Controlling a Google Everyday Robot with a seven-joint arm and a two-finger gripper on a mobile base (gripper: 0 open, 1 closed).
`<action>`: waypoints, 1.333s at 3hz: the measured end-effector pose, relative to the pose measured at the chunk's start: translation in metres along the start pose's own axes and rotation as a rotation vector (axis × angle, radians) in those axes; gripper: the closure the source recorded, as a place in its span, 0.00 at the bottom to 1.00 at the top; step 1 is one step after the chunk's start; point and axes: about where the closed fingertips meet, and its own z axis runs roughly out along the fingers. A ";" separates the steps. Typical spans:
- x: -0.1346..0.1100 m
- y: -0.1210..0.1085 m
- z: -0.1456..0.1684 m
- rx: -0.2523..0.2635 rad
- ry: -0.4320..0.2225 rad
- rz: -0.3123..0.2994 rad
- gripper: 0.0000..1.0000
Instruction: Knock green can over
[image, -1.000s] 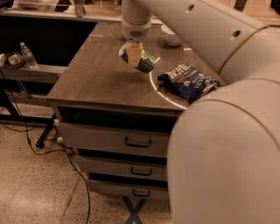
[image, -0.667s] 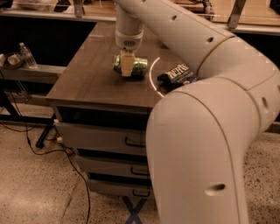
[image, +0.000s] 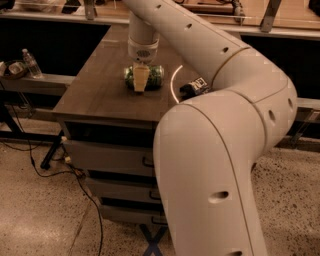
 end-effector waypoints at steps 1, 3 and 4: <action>0.000 0.000 -0.001 0.000 0.000 0.000 0.00; 0.045 -0.014 -0.064 0.048 -0.260 0.175 0.00; 0.073 -0.005 -0.125 0.127 -0.454 0.258 0.00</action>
Offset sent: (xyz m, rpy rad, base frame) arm 0.0207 -0.0583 0.0595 0.2519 0.0249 -0.1446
